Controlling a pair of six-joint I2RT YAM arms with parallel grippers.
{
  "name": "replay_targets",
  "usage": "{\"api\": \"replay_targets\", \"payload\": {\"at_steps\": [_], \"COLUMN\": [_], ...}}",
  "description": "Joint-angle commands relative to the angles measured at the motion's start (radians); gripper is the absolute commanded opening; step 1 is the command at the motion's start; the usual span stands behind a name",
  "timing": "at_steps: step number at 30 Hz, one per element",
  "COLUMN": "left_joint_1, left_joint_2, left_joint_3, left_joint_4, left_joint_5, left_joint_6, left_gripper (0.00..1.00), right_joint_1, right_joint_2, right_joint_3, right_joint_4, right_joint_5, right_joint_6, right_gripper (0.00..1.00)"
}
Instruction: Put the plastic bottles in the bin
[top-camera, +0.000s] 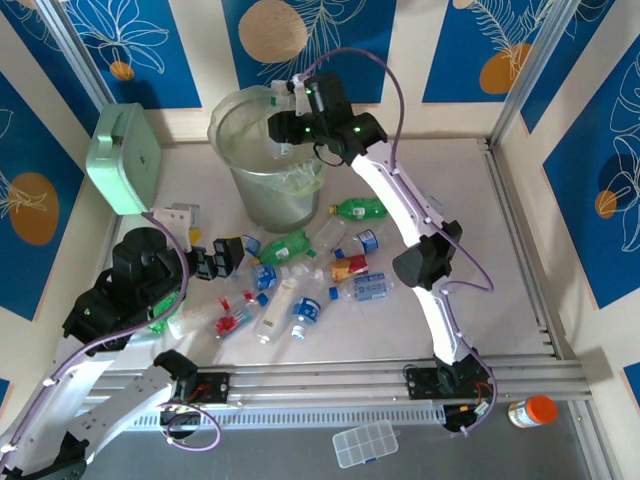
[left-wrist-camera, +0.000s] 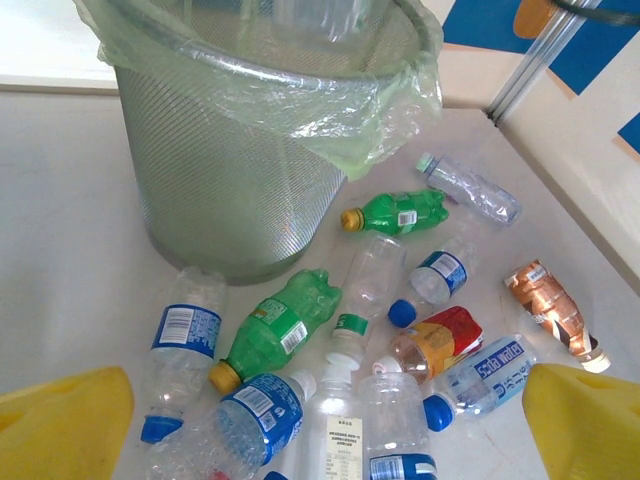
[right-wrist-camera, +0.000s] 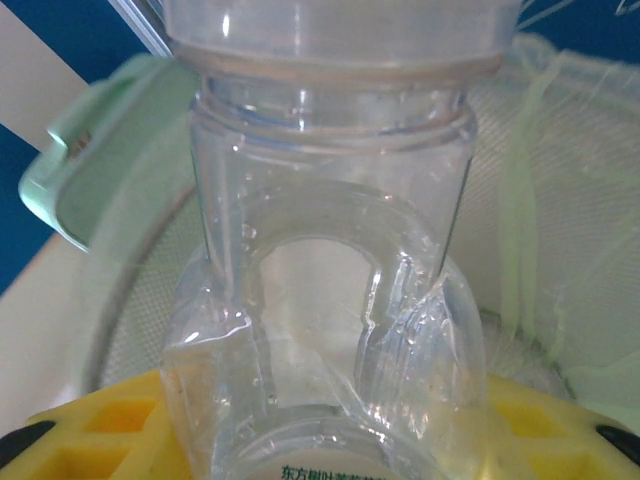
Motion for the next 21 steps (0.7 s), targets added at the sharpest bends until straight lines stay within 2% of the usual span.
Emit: {"api": "replay_targets", "payload": {"at_steps": [1, 6, 13, 21], "left_joint_1": [-0.011, -0.011, -0.012, -0.012], "left_joint_2": [0.0, -0.003, -0.002, -0.003], "left_joint_3": [0.015, 0.01, 0.003, 0.003], "left_joint_4": [-0.01, -0.013, -0.017, -0.022], "left_joint_5": [-0.015, -0.034, -0.035, -0.035], "left_joint_6": [0.018, 0.02, 0.014, 0.011], "left_gripper": [0.99, 0.99, 0.99, 0.99], "right_joint_1": [0.016, 0.03, 0.032, 0.034], "right_joint_2": [0.023, 0.07, 0.067, -0.011], "right_joint_3": [0.045, 0.033, 0.038, 0.05], "right_joint_4": [-0.021, -0.044, -0.056, -0.042], "right_joint_5": [0.024, 0.063, 0.069, 0.065], "right_joint_6": [-0.03, -0.033, -0.025, -0.027], "right_gripper": [0.51, 0.56, 0.74, 0.74]}}
